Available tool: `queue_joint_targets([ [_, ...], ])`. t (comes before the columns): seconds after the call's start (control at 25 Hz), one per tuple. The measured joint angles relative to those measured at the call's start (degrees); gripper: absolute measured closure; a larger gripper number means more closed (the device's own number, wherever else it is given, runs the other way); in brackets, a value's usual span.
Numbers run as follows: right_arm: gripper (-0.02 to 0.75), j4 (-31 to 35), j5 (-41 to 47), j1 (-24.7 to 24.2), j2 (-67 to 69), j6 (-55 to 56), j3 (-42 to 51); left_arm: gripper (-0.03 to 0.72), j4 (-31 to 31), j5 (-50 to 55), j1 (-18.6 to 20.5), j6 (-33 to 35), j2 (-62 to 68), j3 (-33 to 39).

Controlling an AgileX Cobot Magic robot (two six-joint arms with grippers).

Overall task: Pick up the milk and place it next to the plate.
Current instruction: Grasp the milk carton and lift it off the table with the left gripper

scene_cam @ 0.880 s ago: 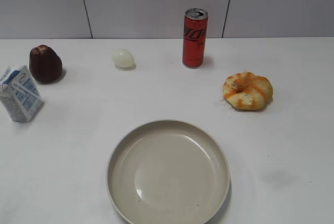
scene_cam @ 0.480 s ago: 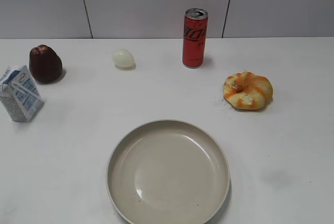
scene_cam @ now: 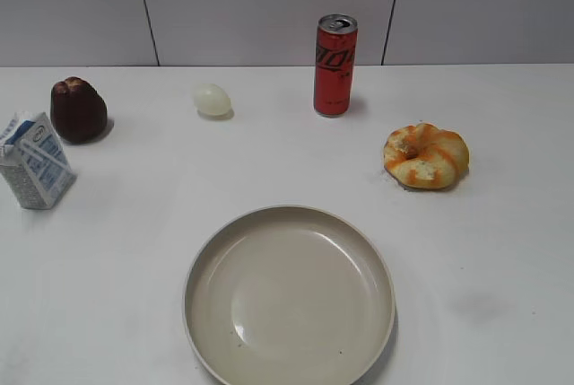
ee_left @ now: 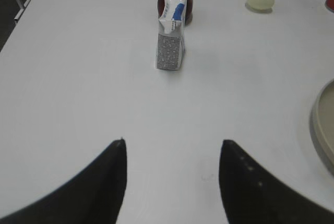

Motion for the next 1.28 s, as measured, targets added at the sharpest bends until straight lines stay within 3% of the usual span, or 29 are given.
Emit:
queue_joint_targets([
  [0.12, 0.238, 0.0, 0.0, 0.0, 0.0, 0.0, 0.0, 0.233, 0.0, 0.0, 0.0, 0.0, 0.0, 0.0],
  [0.32, 0.238, 0.0, 0.0, 0.0, 0.0, 0.0, 0.0, 0.084, -0.2, -1.2, 0.0, 0.0, 0.0, 0.0],
  [0.4, 0.238, 0.0, 0.0, 0.0, 0.0, 0.0, 0.0, 0.064, -0.2, -1.3, 0.0, 0.0, 0.0, 0.1],
  [0.8, 0.238, 0.0, 0.0, 0.0, 0.0, 0.0, 0.0, 0.062, -0.2, -1.3, 0.0, 0.0, 4.8, 0.3],
  [1.28, 0.238, 0.0, 0.0, 0.0, 0.0, 0.0, 0.0, 0.092, 0.1, -4.9, 0.0, 0.0, 38.8, -10.4],
])
